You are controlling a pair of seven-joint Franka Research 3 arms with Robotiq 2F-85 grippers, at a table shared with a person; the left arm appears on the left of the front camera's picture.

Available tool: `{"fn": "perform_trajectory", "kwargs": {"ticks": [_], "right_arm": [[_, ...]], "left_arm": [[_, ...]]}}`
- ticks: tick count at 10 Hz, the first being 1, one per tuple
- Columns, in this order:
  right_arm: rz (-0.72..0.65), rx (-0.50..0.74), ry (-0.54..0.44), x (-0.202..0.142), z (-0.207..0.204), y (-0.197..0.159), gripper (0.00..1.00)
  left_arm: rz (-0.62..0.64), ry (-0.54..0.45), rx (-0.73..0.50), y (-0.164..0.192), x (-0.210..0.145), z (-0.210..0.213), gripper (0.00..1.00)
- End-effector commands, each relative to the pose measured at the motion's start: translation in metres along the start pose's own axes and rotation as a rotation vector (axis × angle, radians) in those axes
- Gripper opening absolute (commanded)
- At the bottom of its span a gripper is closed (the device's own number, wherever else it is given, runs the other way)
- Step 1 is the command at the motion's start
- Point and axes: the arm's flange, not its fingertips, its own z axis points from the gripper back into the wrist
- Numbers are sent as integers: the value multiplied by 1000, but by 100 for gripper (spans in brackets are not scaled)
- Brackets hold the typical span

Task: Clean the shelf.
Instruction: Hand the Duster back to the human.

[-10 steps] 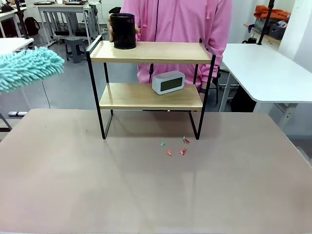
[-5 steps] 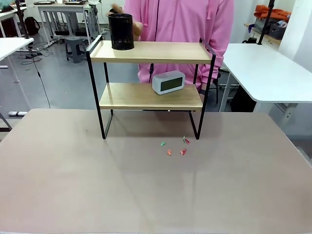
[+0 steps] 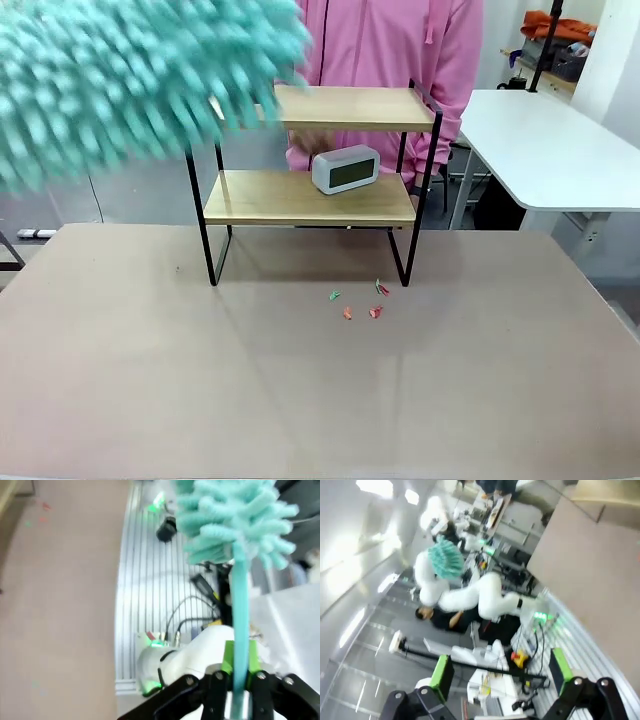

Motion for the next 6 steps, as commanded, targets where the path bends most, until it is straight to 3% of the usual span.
{"fn": "perform_trajectory", "kwargs": {"ticks": [1, 2, 3, 4, 6], "right_arm": [[96, -119, 70, -33, 0, -3, 100], [0, 0, 0, 0, 0, 0, 100], [0, 0, 0, 0, 0, 0, 100], [17, -34, 65, -17, -11, 0, 100], [99, 2, 97, 27, -46, -13, 100]], "left_arm": [[120, 56, 34, 19, 7, 25, 13], [0, 0, 0, 0, 0, 0, 13], [0, 0, 0, 0, 0, 0, 13], [48, 68, -13, 23, 24, -5, 13], [-54, 230, -125, 42, 65, -24, 13]]}}
